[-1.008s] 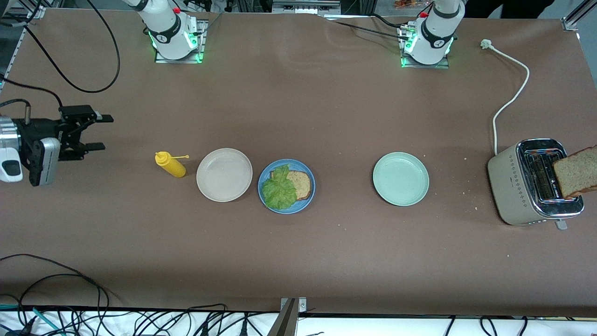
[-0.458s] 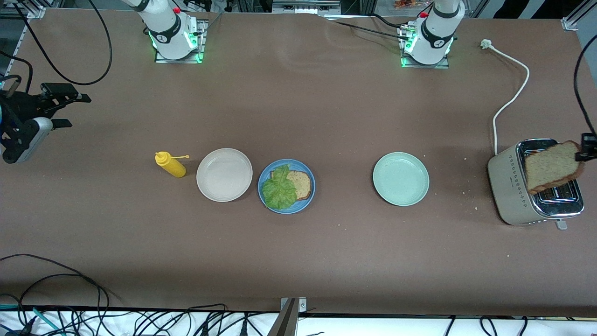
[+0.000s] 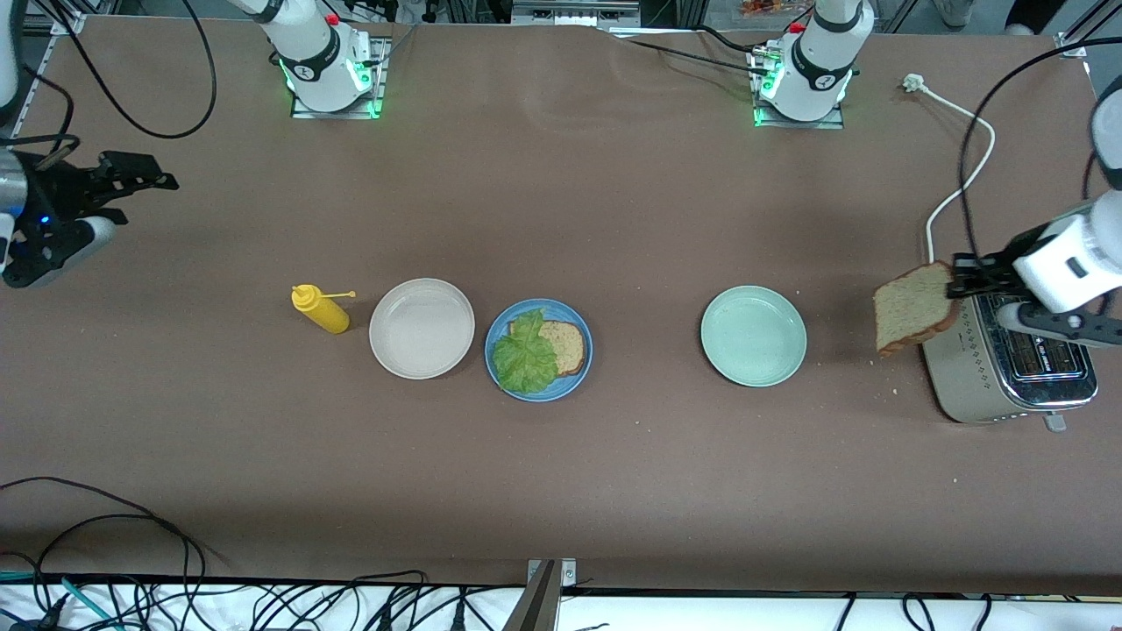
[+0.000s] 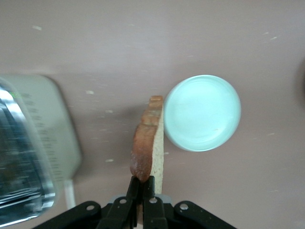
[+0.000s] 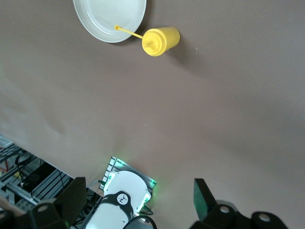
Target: Make sandwich in blue plate with both arms
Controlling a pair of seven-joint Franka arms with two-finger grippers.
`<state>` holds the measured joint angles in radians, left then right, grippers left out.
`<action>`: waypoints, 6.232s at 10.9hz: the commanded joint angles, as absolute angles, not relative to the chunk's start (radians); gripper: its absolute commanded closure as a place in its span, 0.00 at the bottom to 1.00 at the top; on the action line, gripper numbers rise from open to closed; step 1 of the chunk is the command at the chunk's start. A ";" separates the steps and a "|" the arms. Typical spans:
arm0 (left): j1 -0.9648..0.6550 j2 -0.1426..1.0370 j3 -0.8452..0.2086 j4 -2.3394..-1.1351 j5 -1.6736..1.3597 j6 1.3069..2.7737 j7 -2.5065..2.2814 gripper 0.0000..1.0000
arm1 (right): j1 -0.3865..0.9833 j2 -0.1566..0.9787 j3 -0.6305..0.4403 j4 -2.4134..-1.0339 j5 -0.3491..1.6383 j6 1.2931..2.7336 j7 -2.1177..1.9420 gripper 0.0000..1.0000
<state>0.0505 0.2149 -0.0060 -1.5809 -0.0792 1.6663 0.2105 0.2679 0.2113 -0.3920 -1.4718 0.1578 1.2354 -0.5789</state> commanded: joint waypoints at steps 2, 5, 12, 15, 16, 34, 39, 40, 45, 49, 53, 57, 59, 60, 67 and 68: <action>-0.021 0.227 -0.003 -1.689 -0.366 1.762 0.051 1.00 | 0.175 0.014 -0.141 -1.736 -0.003 1.446 -0.242 0.00; -0.095 0.297 -0.006 -1.684 -0.552 1.766 -0.030 1.00 | 0.112 -0.008 -0.140 -1.802 0.006 1.611 -0.242 0.00; -0.409 0.434 0.069 -1.643 -0.929 1.888 -0.208 1.00 | 0.054 -0.002 -0.075 -1.726 -0.009 1.600 0.125 0.00; -0.512 0.569 0.090 -1.544 -1.110 1.972 -0.235 1.00 | 0.015 0.002 -0.046 -1.677 -0.046 1.593 0.117 0.00; -0.544 0.607 0.091 -1.507 -1.112 2.015 -0.247 1.00 | -0.001 0.003 -0.045 -1.660 -0.016 1.589 0.117 0.00; -0.578 0.868 0.103 -1.360 -1.106 2.269 -0.119 0.10 | -0.020 0.026 -0.049 -1.528 0.012 1.526 0.075 0.00; -0.477 0.816 0.100 -1.428 -1.069 2.218 -0.057 0.00 | -0.020 0.020 -0.043 -1.526 0.017 1.471 0.078 0.00; -0.433 0.789 0.095 -1.433 -1.033 2.179 -0.058 0.00 | -0.020 0.020 -0.044 -1.526 0.017 1.468 0.077 0.00; -0.223 0.573 0.009 -1.587 -0.896 2.068 -0.046 0.00 | -0.018 0.006 -0.040 -1.534 0.017 1.448 0.080 0.00; -0.123 0.278 0.008 -1.739 -0.527 2.063 -0.040 0.00 | -0.017 -0.058 -0.009 -1.608 0.015 1.493 0.084 0.00; -0.086 0.044 0.006 -1.789 -0.240 1.903 -0.048 0.00 | -0.018 -0.049 -0.015 -1.601 0.017 1.489 0.081 0.00; -0.060 -0.109 0.008 -1.758 -0.039 1.692 -0.048 0.00 | -0.018 -0.048 -0.014 -1.601 0.017 1.489 0.081 0.00; -0.051 -0.114 0.005 -1.682 0.030 1.568 -0.051 0.00 | -0.018 -0.048 -0.015 -1.601 0.017 1.489 0.081 0.00; -0.048 -0.112 0.000 -1.658 0.058 1.527 -0.052 0.00 | -0.018 -0.048 -0.015 -1.601 0.017 1.489 0.081 0.00; -0.015 -0.032 -0.032 -1.526 0.054 1.388 -0.159 0.00 | -0.020 -0.034 -0.014 -1.589 0.015 1.497 0.083 0.00; -0.015 -0.019 -0.029 -1.490 0.054 1.373 -0.163 0.00 | -0.020 -0.032 -0.014 -1.586 0.015 1.499 0.083 0.00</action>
